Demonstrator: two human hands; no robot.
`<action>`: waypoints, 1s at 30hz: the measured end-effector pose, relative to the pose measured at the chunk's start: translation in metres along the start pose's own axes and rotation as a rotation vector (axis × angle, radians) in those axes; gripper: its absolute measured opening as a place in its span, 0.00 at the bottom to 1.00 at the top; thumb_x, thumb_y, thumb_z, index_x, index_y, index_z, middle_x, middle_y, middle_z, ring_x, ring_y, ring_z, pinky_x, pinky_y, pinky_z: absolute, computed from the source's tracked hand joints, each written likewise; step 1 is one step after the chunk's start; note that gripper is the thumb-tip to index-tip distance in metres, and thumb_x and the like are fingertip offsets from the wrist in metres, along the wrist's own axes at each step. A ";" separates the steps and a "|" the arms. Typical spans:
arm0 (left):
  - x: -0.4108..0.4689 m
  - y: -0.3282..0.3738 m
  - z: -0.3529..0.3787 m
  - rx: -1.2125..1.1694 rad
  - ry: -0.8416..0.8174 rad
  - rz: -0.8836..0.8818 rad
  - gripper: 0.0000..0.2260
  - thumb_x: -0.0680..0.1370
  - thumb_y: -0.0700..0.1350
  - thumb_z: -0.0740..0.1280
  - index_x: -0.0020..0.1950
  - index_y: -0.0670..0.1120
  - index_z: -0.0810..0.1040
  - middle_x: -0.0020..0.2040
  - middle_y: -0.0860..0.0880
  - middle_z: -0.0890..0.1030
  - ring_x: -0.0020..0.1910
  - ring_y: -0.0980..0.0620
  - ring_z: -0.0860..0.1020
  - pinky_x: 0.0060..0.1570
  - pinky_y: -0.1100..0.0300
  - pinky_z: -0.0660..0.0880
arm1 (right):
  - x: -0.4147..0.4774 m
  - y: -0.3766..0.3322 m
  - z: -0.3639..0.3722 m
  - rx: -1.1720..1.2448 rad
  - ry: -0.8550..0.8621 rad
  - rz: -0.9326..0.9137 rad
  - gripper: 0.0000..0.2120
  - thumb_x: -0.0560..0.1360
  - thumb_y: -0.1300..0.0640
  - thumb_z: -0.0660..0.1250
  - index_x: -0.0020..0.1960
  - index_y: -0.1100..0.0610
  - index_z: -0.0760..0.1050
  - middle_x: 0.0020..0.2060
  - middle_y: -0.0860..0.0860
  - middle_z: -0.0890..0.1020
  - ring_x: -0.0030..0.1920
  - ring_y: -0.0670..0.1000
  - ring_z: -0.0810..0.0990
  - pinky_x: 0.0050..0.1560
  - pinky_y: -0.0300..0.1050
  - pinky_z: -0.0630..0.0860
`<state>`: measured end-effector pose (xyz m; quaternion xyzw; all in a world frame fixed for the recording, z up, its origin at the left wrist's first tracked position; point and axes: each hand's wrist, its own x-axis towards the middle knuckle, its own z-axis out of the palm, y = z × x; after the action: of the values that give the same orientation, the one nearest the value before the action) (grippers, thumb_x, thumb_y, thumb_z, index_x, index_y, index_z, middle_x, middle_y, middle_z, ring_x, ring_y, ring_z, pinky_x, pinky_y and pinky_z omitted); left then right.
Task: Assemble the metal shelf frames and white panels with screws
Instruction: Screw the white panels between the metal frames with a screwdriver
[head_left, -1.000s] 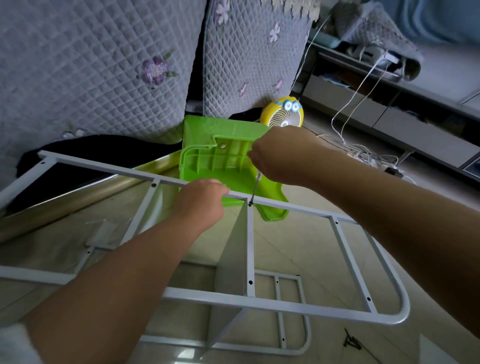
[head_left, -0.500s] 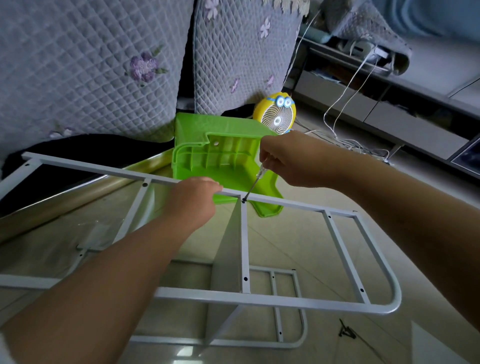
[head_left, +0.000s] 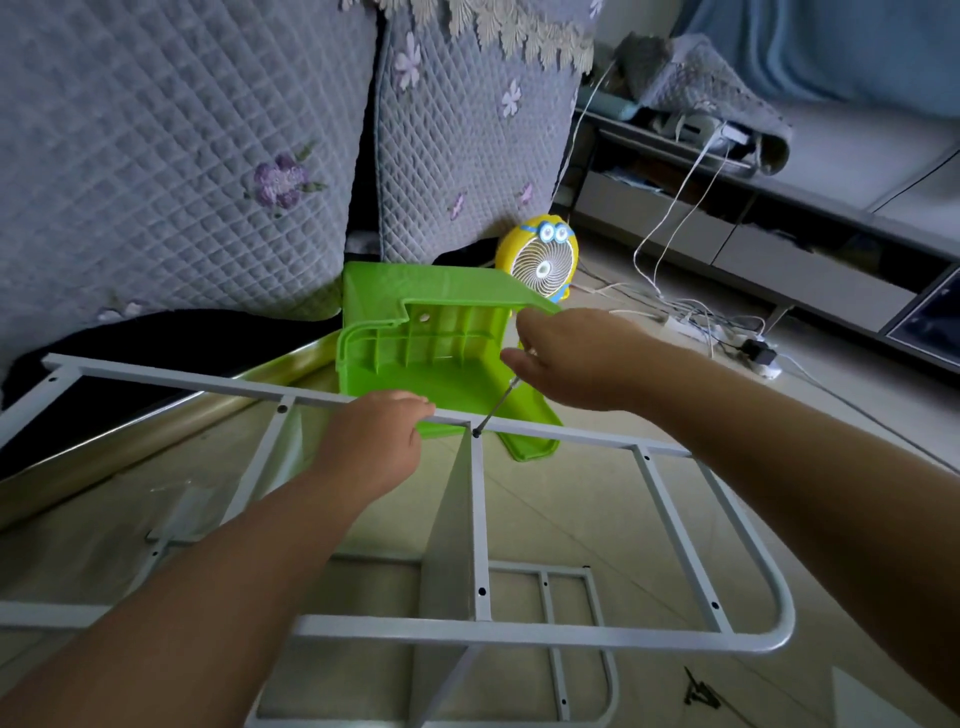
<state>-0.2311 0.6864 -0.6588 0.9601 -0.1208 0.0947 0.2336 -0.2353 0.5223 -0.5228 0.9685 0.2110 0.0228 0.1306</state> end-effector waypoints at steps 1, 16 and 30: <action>0.001 0.000 -0.002 -0.008 0.006 0.005 0.19 0.76 0.38 0.59 0.65 0.49 0.74 0.66 0.52 0.74 0.65 0.51 0.71 0.59 0.61 0.67 | -0.001 0.000 -0.001 0.061 -0.016 -0.022 0.14 0.80 0.52 0.53 0.57 0.61 0.66 0.54 0.62 0.76 0.54 0.60 0.75 0.43 0.46 0.65; 0.012 0.004 -0.008 0.105 0.029 -0.005 0.09 0.78 0.45 0.62 0.50 0.46 0.83 0.49 0.45 0.82 0.49 0.44 0.77 0.45 0.54 0.74 | 0.006 -0.011 -0.007 -0.139 0.071 0.007 0.18 0.81 0.53 0.51 0.57 0.62 0.74 0.55 0.60 0.77 0.56 0.61 0.76 0.42 0.46 0.64; 0.011 0.006 -0.008 0.068 0.036 -0.016 0.09 0.77 0.44 0.63 0.50 0.45 0.83 0.48 0.45 0.82 0.49 0.44 0.78 0.45 0.54 0.74 | 0.005 -0.005 -0.015 0.028 -0.062 -0.194 0.11 0.78 0.62 0.58 0.60 0.61 0.68 0.55 0.58 0.76 0.54 0.58 0.75 0.42 0.42 0.64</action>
<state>-0.2235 0.6830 -0.6470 0.9666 -0.1054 0.1139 0.2038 -0.2341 0.5321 -0.5098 0.9454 0.3000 -0.0229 0.1253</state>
